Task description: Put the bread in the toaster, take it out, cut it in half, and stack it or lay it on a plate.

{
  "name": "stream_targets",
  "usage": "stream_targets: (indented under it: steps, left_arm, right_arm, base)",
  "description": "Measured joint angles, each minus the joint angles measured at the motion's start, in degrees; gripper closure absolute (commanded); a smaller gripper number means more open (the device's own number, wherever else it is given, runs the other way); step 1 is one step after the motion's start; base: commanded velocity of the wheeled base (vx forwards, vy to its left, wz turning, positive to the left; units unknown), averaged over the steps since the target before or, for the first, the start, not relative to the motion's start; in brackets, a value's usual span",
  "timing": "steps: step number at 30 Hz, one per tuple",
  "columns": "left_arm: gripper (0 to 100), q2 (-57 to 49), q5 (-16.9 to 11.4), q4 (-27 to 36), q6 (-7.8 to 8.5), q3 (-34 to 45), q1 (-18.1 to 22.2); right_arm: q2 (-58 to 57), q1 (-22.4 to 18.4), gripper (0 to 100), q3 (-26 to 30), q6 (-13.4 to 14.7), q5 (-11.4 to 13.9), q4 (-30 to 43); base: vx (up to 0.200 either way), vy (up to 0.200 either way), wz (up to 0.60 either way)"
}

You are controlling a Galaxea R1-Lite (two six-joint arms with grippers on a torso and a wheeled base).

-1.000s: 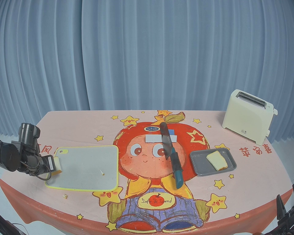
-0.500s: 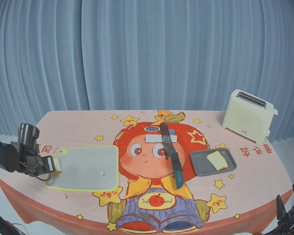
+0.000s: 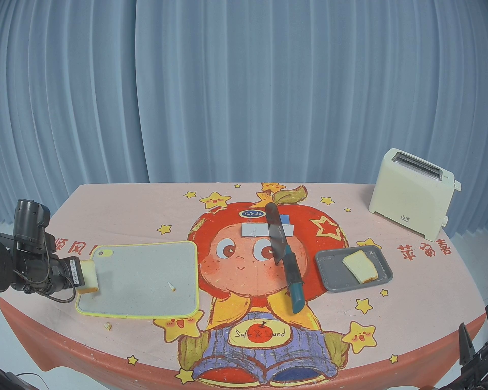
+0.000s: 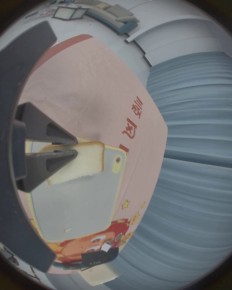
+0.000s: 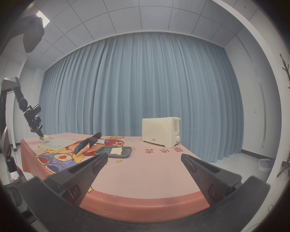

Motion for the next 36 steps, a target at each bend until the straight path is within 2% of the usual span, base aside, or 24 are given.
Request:
stream_targets:
  steps: [3, 12, 16, 24, 29, 36]
  left_arm:
    - [100, -1.90, -1.94, -0.01, 0.06, -0.13, -0.24]
    - [100, -6.75, -11.48, -0.33, 0.37, -0.33, -0.55]
    - [100, -8.66, -14.21, -0.41, 0.20, -0.68, -2.07]
    - [100, -10.61, -15.42, -0.41, -0.24, -4.05, -4.21]
    - [100, -10.78, -18.24, -0.30, -0.84, -4.99, -5.46]
    - [100, -9.97, -18.46, -0.66, -0.62, -4.58, -6.22]
  right_arm:
    - [0.00, 0.00, 0, 0.00, 0.00, 0.00, 0.00]
    - [0.00, 0.00, 0, 0.00, -0.02, 0.00, 0.00]
    - [0.00, 0.00, 0, 0.02, -0.02, 0.00, 0.00]
    - [0.00, 0.00, 0, 0.02, 0.00, 0.00, 0.00]
    - [0.00, 0.00, 0, 0.00, -0.02, 0.00, 0.00]
    - [0.00, 0.00, 0, 0.00, 0.00, 0.00, 0.00]
  base:
    - [0.000, 0.000, 0.00]
    - [0.000, 0.000, 0.00]
    - [0.000, 0.000, 0.00]
    - [0.000, 0.000, 0.00]
    - [0.000, 0.000, 0.00]
    - [-0.029, 0.000, 0.00]
